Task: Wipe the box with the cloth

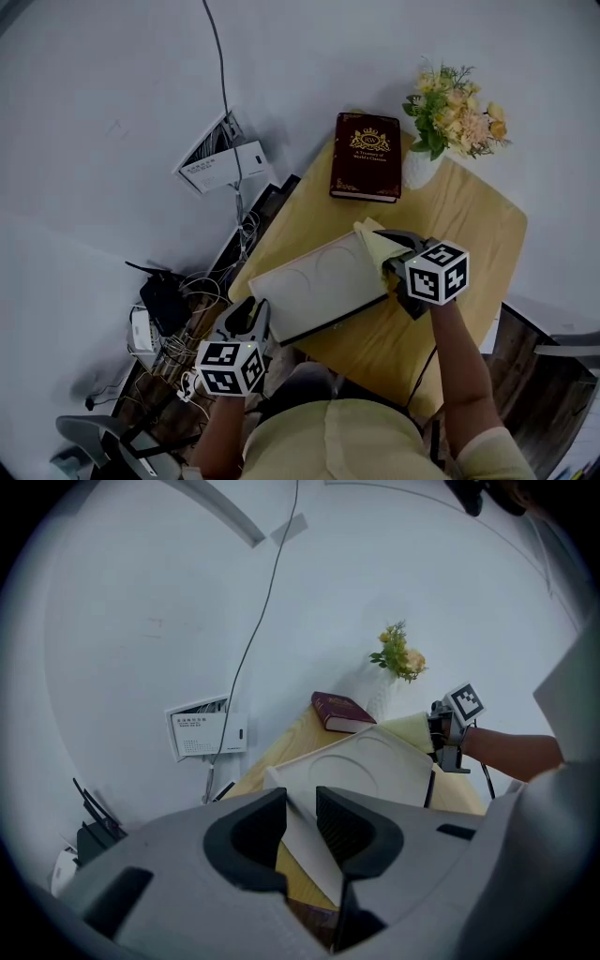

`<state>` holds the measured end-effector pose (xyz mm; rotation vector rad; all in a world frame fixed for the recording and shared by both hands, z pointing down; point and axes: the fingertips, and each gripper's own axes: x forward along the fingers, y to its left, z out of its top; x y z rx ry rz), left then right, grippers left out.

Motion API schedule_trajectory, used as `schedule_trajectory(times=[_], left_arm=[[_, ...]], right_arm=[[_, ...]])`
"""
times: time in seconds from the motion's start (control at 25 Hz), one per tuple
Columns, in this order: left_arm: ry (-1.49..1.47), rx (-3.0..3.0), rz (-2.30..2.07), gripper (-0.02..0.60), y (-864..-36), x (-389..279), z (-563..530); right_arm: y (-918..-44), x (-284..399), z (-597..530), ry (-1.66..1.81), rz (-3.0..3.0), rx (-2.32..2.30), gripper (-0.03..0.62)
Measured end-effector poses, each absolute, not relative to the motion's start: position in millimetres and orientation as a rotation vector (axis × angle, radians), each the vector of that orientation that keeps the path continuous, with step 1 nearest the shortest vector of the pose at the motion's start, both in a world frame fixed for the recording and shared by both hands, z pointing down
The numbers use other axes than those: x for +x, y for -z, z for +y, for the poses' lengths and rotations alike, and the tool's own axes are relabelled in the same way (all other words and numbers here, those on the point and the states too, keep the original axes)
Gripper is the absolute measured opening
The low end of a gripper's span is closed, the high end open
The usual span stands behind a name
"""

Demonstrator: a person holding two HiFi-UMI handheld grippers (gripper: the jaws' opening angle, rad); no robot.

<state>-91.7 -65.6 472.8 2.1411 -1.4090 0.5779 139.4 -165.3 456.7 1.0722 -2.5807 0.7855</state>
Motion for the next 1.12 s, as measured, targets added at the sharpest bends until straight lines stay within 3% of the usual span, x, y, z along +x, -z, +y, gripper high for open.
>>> schedule_trajectory(times=[1.12], left_arm=[[-0.561,2.186,-1.429,0.108,-471,-90,-63]], right_arm=[[-507,174,-73,-0.94,-2.359,1.096,0.031]])
